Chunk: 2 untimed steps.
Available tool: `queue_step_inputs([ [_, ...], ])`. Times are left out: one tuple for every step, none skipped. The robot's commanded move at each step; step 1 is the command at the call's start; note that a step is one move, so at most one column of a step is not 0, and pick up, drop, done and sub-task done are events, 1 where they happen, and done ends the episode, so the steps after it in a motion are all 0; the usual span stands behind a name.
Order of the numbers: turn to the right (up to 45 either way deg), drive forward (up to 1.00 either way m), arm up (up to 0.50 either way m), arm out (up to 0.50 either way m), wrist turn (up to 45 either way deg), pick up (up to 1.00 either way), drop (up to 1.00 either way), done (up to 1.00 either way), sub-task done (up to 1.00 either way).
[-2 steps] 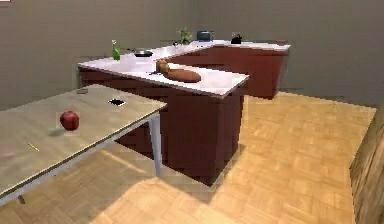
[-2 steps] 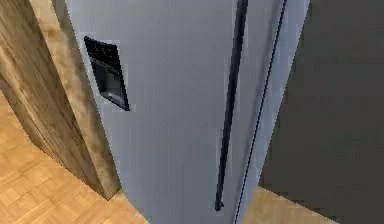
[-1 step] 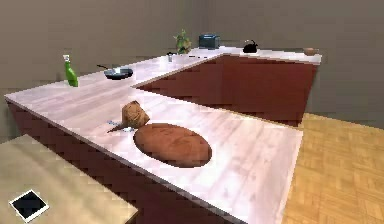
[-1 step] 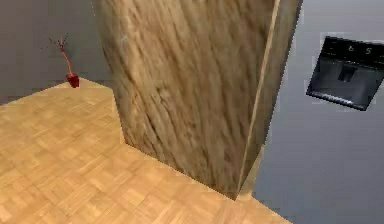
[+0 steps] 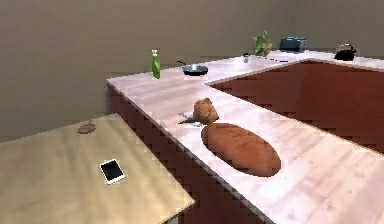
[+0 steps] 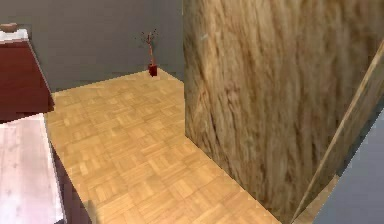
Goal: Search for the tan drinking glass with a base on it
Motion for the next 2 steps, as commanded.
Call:
queue_step_inputs([
  [0.0,0.10,0.00,0.00,0.0,0.00,0.00,0.00,0.00],
  [0.0,0.00,0.00,0.00,0.0,0.00,0.00,1.00,0.00],
])
